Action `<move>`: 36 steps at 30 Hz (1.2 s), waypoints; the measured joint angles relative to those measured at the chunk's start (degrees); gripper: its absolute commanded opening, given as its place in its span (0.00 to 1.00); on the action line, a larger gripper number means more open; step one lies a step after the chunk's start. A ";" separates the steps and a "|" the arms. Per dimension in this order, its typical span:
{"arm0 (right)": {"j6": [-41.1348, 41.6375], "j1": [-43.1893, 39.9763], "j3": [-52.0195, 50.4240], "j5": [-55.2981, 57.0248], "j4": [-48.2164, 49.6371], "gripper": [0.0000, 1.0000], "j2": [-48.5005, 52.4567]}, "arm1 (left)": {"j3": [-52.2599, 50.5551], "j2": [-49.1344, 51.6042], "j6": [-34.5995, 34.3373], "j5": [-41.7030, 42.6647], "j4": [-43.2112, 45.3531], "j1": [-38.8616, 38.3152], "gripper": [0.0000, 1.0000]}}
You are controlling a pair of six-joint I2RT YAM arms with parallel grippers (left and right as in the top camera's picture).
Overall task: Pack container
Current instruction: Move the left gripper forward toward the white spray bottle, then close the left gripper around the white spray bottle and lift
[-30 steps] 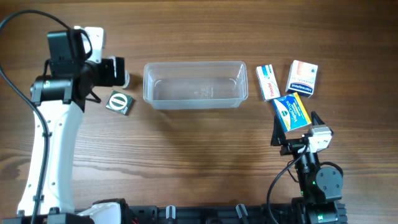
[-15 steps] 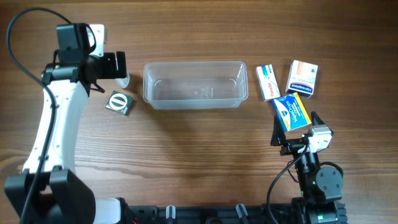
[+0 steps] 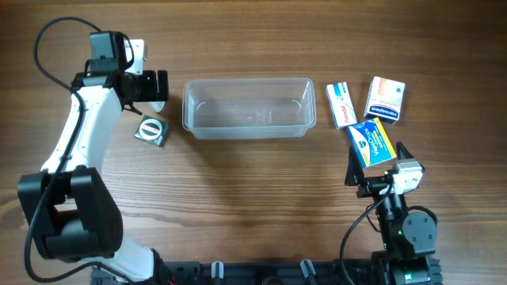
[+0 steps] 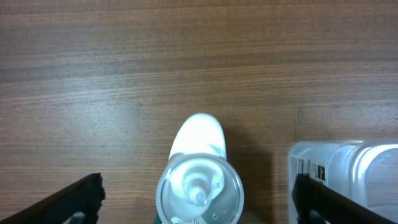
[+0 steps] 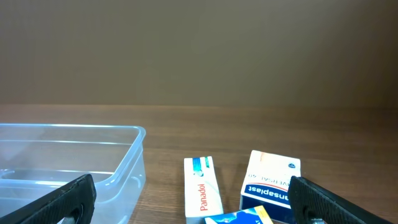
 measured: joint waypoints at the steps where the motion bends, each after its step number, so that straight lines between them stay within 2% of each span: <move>1: 0.00 0.00 0.00 0.00 0.00 1.00 0.00 | 0.00 0.00 -0.13 0.00 0.20 -0.02 0.91; 12: 0.00 0.00 0.00 0.00 0.00 1.00 0.00 | 0.00 2.58 -0.11 0.02 1.44 -0.02 0.91; 17: 0.00 0.00 0.00 0.00 0.00 1.00 0.00 | 0.00 2.78 -0.26 0.02 1.55 -0.02 0.80; 21: 0.00 0.00 0.00 0.00 0.00 1.00 0.00 | 0.00 2.78 -0.31 0.02 2.12 -0.02 0.84; 36: 0.00 0.00 0.00 0.00 0.00 1.00 0.00 | 0.00 3.34 -0.31 0.02 2.58 -0.02 0.80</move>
